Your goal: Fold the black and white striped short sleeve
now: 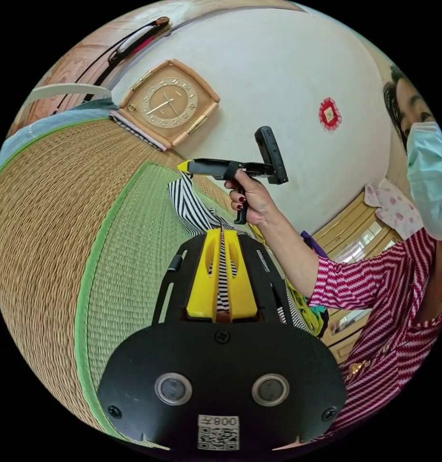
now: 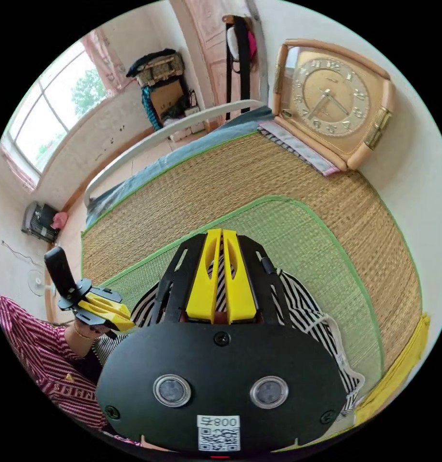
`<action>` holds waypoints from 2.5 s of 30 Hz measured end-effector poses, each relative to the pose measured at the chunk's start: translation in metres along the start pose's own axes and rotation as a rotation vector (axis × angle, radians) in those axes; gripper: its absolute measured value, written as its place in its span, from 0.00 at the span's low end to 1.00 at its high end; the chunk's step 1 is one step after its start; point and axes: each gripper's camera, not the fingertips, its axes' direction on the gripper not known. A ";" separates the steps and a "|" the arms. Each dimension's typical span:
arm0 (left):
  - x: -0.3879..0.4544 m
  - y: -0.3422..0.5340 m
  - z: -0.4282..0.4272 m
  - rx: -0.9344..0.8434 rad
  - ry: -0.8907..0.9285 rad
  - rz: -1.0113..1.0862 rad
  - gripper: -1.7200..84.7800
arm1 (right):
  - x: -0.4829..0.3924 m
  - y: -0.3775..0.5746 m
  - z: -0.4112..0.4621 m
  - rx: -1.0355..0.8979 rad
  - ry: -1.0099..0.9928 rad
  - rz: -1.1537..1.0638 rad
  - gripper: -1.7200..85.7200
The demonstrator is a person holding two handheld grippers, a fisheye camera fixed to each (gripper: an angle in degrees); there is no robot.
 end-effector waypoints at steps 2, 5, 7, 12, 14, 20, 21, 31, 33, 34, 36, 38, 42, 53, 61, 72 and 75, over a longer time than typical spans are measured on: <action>0.008 -0.002 0.009 -0.032 0.028 0.029 0.03 | 0.035 0.033 -0.023 0.048 -0.064 0.102 0.02; 0.025 -0.004 0.029 -0.115 0.008 0.086 0.03 | 0.070 0.072 -0.035 0.074 -0.095 0.208 0.02; 0.035 -0.004 0.042 -0.168 -0.006 0.123 0.03 | 0.086 0.092 -0.034 0.062 -0.117 0.257 0.02; 0.057 -0.005 0.073 -0.283 -0.035 0.189 0.03 | 0.106 0.135 -0.031 0.051 -0.129 0.334 0.02; 0.060 -0.005 0.081 -0.308 -0.032 0.193 0.03 | 0.113 0.152 -0.032 0.055 -0.143 0.362 0.02; 0.064 -0.006 0.108 -0.392 -0.017 0.163 0.03 | 0.128 0.185 -0.028 0.023 -0.144 0.420 0.03; 0.065 -0.006 0.112 -0.401 0.006 0.161 0.04 | 0.129 0.189 -0.029 0.022 -0.137 0.427 0.03; 0.071 -0.013 0.132 -0.387 -0.177 0.088 0.03 | 0.090 0.191 -0.033 0.022 -0.137 0.321 0.02; 0.072 -0.012 0.149 -0.471 -0.220 0.074 0.03 | 0.076 0.184 -0.010 -0.069 -0.114 0.279 0.02; 0.074 -0.012 0.150 -0.470 -0.219 0.082 0.03 | 0.070 0.184 0.004 -0.119 -0.084 0.272 0.02; 0.085 -0.014 0.146 -0.406 -0.243 0.114 0.02 | 0.068 0.190 -0.001 -0.106 -0.076 0.284 0.02; 0.090 -0.016 0.142 -0.360 -0.226 0.124 0.02 | 0.071 0.209 -0.030 -0.048 -0.035 0.317 0.02; 0.099 -0.027 0.146 -0.328 -0.211 0.120 0.02 | 0.091 0.268 -0.091 0.025 0.114 0.427 0.02; 0.096 -0.102 0.223 -0.365 -0.365 0.171 0.02 | 0.195 0.446 -0.163 0.091 0.339 0.855 0.02; 0.089 -0.117 0.268 -0.451 -0.543 0.199 0.02 | 0.220 0.479 -0.147 0.052 0.346 0.880 0.02; 0.127 -0.055 0.136 -0.429 -0.434 0.041 0.03 | 0.177 0.571 -0.199 0.131 0.172 0.895 0.03; 0.139 -0.007 0.076 -0.459 -0.411 -0.067 0.03 | 0.134 0.625 -0.216 0.135 0.090 0.895 0.03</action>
